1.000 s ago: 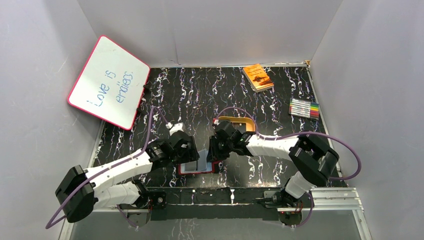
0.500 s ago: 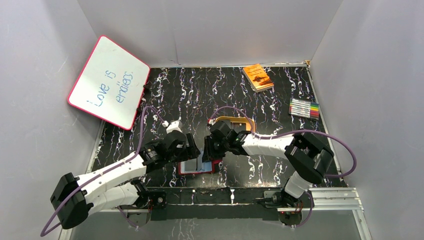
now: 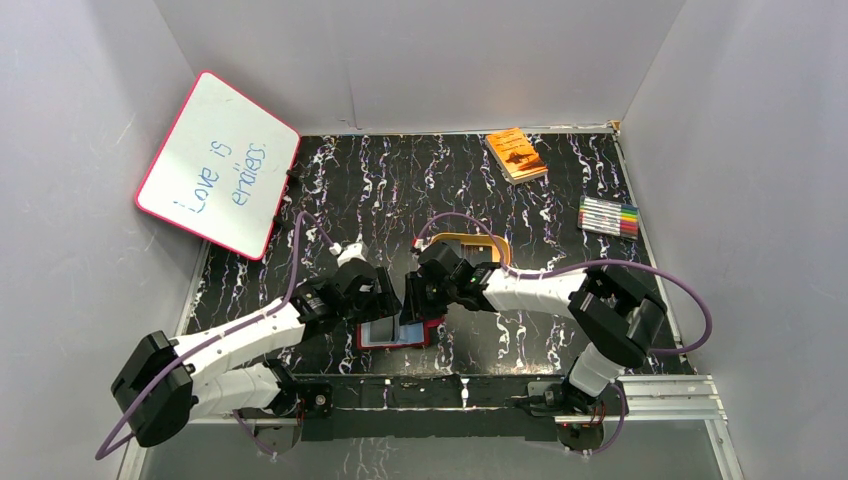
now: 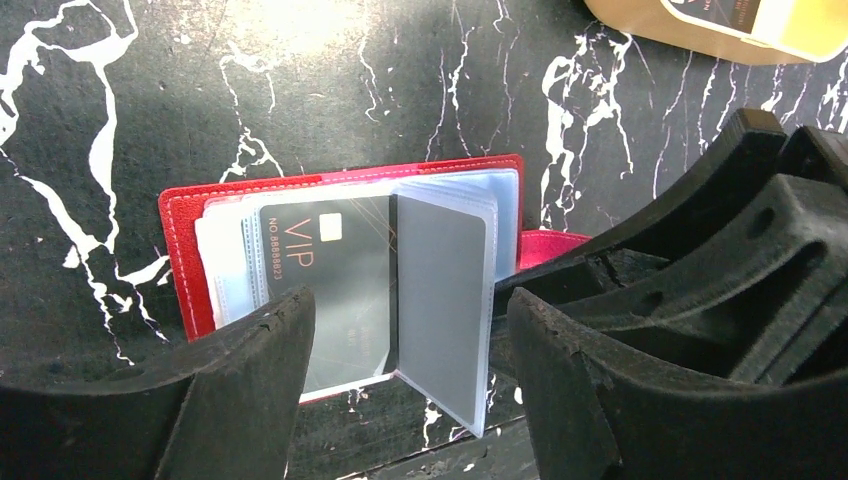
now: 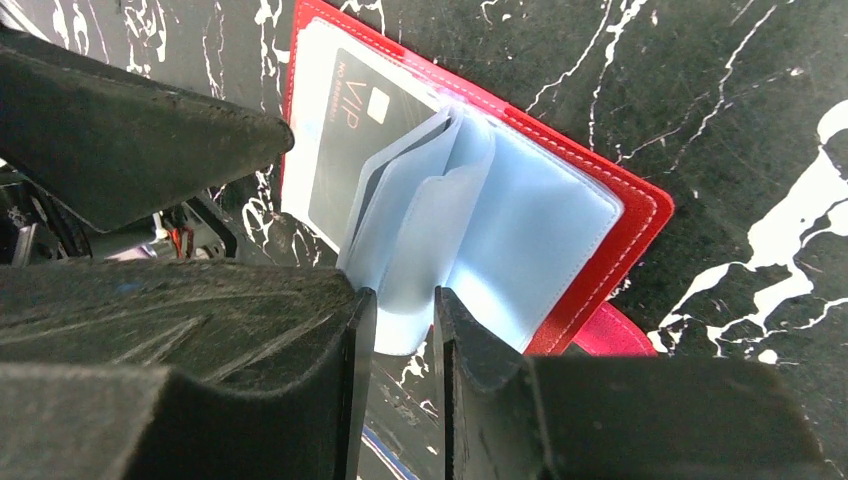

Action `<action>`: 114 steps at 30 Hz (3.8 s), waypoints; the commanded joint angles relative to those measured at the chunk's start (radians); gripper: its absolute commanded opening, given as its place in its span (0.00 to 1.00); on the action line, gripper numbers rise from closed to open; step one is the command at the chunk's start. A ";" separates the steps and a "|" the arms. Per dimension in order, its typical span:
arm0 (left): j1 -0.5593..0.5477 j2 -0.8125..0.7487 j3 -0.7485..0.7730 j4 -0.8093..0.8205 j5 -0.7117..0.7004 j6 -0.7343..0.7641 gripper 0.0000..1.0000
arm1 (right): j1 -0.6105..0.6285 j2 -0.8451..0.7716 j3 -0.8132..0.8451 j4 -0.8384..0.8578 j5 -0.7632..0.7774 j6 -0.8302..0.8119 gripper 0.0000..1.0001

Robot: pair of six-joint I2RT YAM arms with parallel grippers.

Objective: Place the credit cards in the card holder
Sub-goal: Open the card holder at the center of the board.

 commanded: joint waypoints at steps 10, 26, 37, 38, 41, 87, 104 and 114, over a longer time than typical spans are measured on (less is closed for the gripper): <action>0.029 0.035 -0.002 0.013 0.002 0.008 0.67 | 0.014 -0.013 0.020 0.070 -0.017 -0.011 0.38; 0.045 0.013 -0.032 -0.008 -0.001 0.001 0.67 | 0.014 -0.056 -0.037 0.053 0.020 0.002 0.38; 0.047 -0.004 -0.029 -0.013 -0.001 0.000 0.68 | 0.018 -0.126 -0.042 -0.025 0.092 -0.023 0.44; 0.047 -0.002 -0.029 -0.013 -0.001 0.001 0.68 | 0.022 -0.144 -0.045 -0.036 0.113 -0.032 0.47; 0.049 0.004 -0.029 -0.010 0.001 0.000 0.68 | 0.041 -0.201 -0.049 -0.070 0.172 -0.061 0.52; 0.056 -0.036 -0.023 -0.053 -0.014 0.003 0.68 | 0.126 -0.061 0.036 -0.076 0.256 -0.053 0.53; 0.060 -0.045 -0.023 0.002 0.052 0.012 0.70 | 0.121 -0.043 0.025 -0.065 0.242 -0.052 0.44; 0.060 -0.052 -0.036 -0.002 0.055 0.006 0.70 | 0.116 -0.027 0.006 -0.094 0.253 -0.008 0.30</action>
